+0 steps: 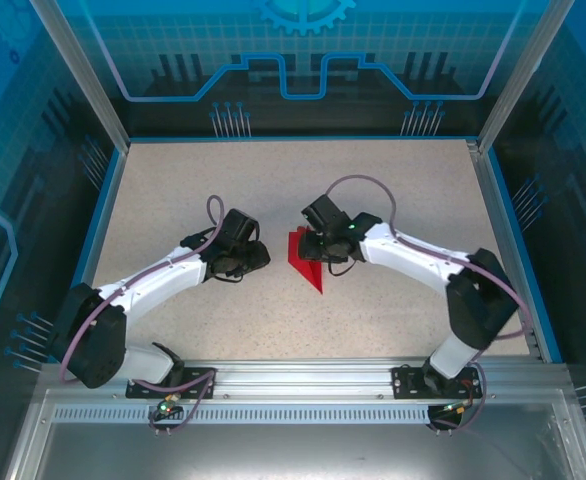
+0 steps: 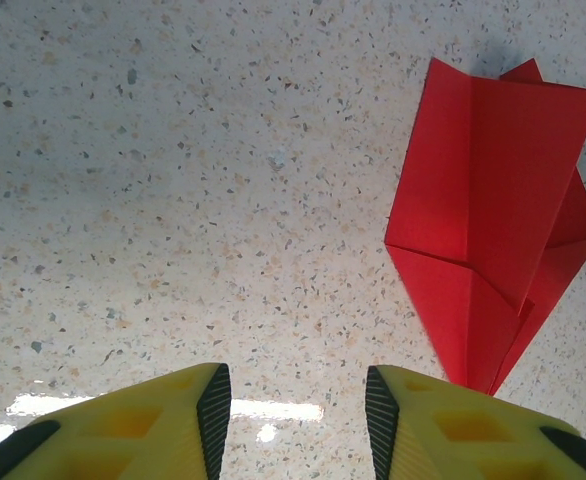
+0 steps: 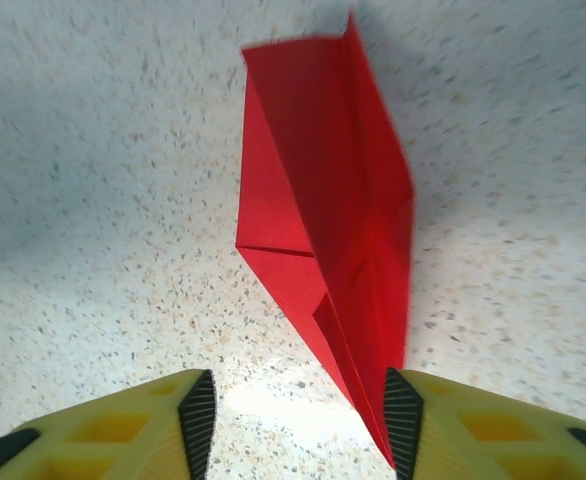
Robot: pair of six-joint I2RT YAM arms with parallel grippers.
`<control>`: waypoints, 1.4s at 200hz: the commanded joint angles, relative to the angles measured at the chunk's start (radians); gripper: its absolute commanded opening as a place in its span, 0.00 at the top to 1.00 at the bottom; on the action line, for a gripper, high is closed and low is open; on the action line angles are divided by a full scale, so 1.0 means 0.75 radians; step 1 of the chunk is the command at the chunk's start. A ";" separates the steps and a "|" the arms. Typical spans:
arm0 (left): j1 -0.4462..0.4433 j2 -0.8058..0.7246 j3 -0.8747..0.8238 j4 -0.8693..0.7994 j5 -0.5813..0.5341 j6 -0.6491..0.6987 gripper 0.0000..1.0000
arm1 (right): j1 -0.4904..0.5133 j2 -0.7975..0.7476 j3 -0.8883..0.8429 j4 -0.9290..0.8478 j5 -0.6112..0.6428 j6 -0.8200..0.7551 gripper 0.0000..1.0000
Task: Fold a paper plane with a square sheet of paper (pick it up from the middle)
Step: Move the paper plane to the center of the table, then reset both arms
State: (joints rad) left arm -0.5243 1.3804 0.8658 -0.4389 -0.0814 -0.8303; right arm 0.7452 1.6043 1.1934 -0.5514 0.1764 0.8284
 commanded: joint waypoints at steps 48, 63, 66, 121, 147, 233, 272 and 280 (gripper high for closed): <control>0.010 -0.074 0.006 0.037 -0.033 0.086 0.55 | -0.072 -0.514 -0.269 -0.014 0.439 -0.087 0.30; 0.010 -0.111 -0.004 0.030 -0.092 0.112 0.51 | -0.124 -0.626 -0.336 0.006 0.509 -0.140 0.27; 0.010 -0.120 -0.007 0.027 -0.107 0.118 0.49 | -0.130 -0.640 -0.348 0.004 0.521 -0.142 0.27; 0.043 -0.199 -0.026 -0.072 -0.447 0.204 0.18 | -0.391 -0.737 -0.546 0.122 0.732 -0.407 0.12; 0.064 -0.213 -0.039 -0.108 -0.629 0.247 0.02 | -0.492 -0.735 -0.678 0.297 0.773 -0.560 0.03; 0.440 -0.366 -0.271 0.237 -0.706 0.459 0.02 | -0.850 -0.447 -0.901 1.020 0.488 -0.908 0.01; 0.547 -0.289 -0.337 0.491 -0.678 0.597 0.01 | -0.844 -0.339 -0.976 1.452 0.285 -1.034 0.01; 0.557 -0.270 -0.339 0.531 -0.694 0.636 0.01 | -0.846 -0.322 -0.986 1.511 0.279 -1.038 0.01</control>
State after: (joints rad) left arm -0.1291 1.1416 0.6250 -0.2077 -0.5877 -0.4732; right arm 0.1226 1.3407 0.5003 0.2745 0.4789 0.1272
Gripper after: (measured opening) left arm 0.986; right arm 0.992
